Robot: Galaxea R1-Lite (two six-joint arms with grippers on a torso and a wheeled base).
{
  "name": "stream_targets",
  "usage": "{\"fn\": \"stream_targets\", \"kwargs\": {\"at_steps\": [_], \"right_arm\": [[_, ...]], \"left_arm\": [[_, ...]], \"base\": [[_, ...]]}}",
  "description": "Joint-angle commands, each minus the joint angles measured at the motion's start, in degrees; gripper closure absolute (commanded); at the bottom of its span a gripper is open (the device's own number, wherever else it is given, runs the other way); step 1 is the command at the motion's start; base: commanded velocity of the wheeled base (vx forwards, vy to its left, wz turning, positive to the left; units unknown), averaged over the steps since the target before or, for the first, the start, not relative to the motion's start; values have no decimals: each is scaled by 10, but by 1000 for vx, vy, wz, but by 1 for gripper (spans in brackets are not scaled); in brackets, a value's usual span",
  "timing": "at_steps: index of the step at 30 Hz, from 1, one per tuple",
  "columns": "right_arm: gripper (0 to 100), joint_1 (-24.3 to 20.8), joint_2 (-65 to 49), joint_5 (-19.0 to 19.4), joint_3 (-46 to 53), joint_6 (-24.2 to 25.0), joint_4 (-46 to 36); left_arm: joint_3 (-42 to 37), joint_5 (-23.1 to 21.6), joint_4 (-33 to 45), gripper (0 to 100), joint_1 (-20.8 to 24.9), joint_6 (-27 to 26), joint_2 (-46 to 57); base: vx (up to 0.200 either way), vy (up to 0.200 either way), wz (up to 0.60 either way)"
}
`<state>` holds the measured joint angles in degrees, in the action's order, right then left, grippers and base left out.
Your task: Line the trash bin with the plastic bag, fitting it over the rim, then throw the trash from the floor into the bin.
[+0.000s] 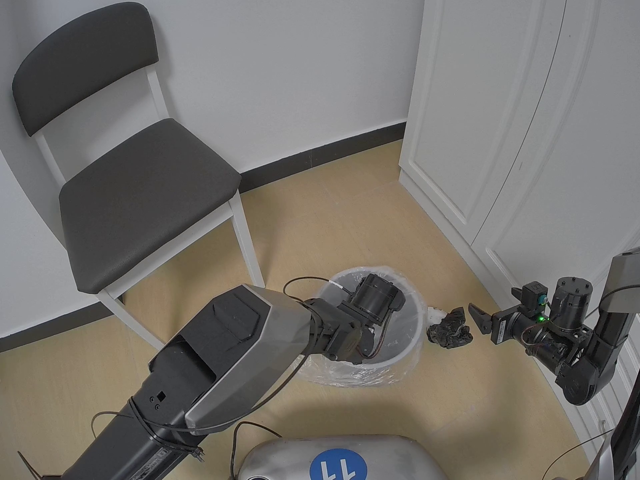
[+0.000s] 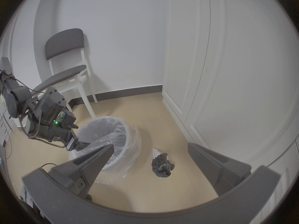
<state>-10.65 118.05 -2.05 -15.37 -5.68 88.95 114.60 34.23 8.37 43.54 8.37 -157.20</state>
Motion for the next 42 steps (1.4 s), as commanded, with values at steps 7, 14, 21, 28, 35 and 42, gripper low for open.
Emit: {"fn": "stream_targets", "kwargs": {"at_steps": [7, 14, 21, 28, 35, 42], "right_arm": [[0, 9, 0, 1, -4, 0, 10], [0, 8, 6, 1, -8, 0, 10], [0, 9, 8, 1, -8, 0, 10], [0, 11, 10, 1, -10, 0, 10], [0, 13, 9, 1, -11, 1, 10], [0, 13, 13, 1, -11, 1, 10]], "left_arm": [[0, 0, 1, 0, -7, 8, 23], [-13, 0, -1, 0, 15, 12, 43], [0, 0, -8, 0, 39, 9, 5], [0, -39, -17, 0, 49, 12, 2], [0, -41, -62, 0, 15, 4, 37], [0, -51, -81, 0, 1, -13, 30]], "base": [[0, 0, 0], [0, 0, 0], [0, 0, 0], [0, 0, 0], [0, 0, 0], [0, 0, 0]]}}
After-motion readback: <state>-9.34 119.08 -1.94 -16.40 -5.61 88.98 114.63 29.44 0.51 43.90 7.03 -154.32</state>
